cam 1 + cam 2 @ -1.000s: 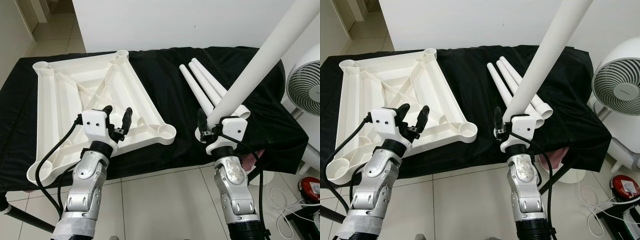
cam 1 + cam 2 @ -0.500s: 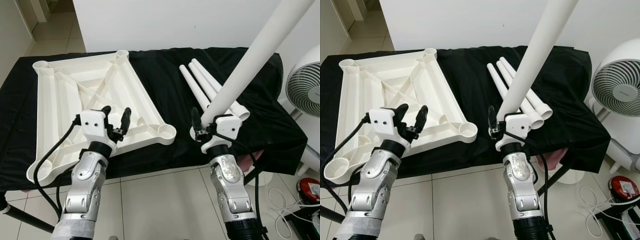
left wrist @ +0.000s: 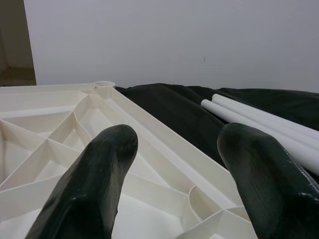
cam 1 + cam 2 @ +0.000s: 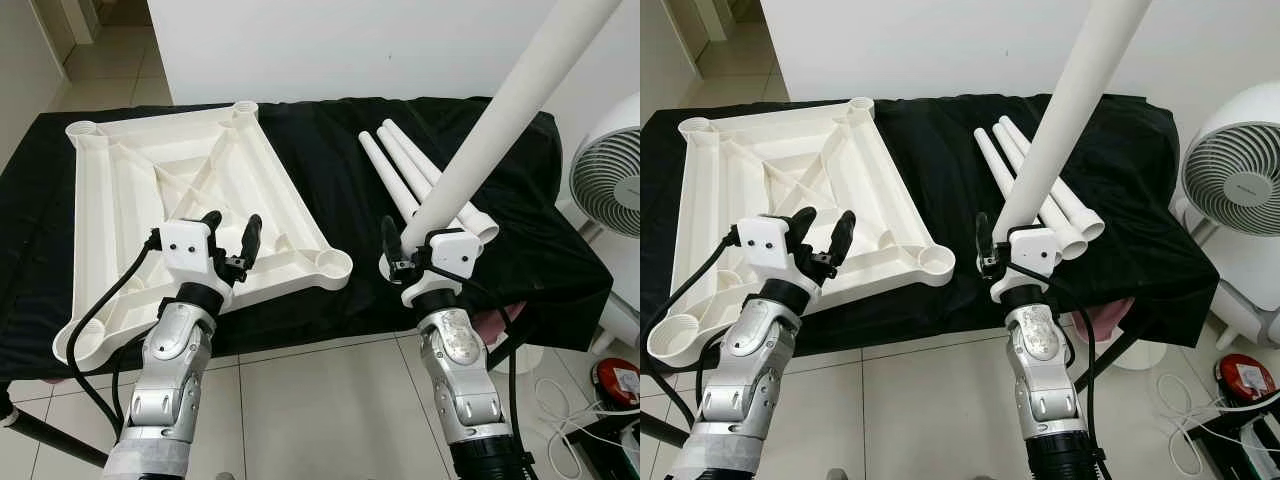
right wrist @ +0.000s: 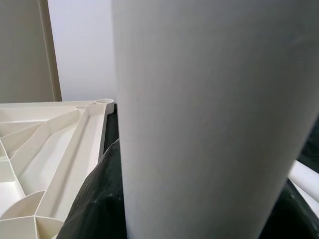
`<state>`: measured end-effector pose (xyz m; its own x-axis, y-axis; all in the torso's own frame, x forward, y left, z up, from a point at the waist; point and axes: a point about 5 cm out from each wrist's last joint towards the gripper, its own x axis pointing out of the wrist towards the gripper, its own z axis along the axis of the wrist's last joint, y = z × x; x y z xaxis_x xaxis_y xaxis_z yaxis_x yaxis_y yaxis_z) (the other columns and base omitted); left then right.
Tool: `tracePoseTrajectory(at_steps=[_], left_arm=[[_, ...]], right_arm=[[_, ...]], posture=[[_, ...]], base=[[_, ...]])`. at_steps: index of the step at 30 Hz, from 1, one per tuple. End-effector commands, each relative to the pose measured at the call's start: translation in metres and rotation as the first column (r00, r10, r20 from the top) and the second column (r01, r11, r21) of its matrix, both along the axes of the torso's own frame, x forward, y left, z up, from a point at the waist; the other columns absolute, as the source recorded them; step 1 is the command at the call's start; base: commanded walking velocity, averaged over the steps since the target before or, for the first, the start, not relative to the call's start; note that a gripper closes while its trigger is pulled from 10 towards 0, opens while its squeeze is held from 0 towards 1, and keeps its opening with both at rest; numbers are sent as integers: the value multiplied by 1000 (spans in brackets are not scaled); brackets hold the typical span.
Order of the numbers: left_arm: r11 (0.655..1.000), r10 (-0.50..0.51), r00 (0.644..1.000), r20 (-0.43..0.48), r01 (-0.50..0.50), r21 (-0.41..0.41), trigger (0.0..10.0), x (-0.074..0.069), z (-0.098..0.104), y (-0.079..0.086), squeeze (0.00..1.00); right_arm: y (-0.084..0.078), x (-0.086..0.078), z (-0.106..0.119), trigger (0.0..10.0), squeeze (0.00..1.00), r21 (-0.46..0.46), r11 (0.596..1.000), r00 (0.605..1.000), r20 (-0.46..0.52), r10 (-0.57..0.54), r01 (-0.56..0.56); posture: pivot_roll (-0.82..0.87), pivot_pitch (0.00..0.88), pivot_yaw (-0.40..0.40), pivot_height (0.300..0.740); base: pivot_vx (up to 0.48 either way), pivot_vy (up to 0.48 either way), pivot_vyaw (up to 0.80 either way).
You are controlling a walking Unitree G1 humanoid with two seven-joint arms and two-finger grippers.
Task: Building children table
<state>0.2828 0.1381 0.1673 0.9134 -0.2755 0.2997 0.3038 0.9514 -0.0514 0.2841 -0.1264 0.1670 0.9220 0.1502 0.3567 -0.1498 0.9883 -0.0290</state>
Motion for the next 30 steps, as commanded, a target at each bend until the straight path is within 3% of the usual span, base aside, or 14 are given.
tracePoseTrajectory(at_steps=[1,25,30], left_arm=[[1000,21,1000,-1,-21,-9,10000,2,1,2,0],[999,22,1000,0,-22,-37,10000,3,3,-1,0],[999,24,1000,1,-24,-37,10000,3,3,-1,0]], right_arm=[[1,2,4,10000,0,-2,1000,1000,20,5,-5],[3,6,3,10000,0,-15,1000,1000,16,19,-19],[3,6,2,10000,0,-19,1000,1000,14,23,-23]], posture=[[-52,0,-26,740],[-46,0,-39,740],[-45,0,-39,740]], base=[[251,0,0],[262,0,0],[0,0,0]])
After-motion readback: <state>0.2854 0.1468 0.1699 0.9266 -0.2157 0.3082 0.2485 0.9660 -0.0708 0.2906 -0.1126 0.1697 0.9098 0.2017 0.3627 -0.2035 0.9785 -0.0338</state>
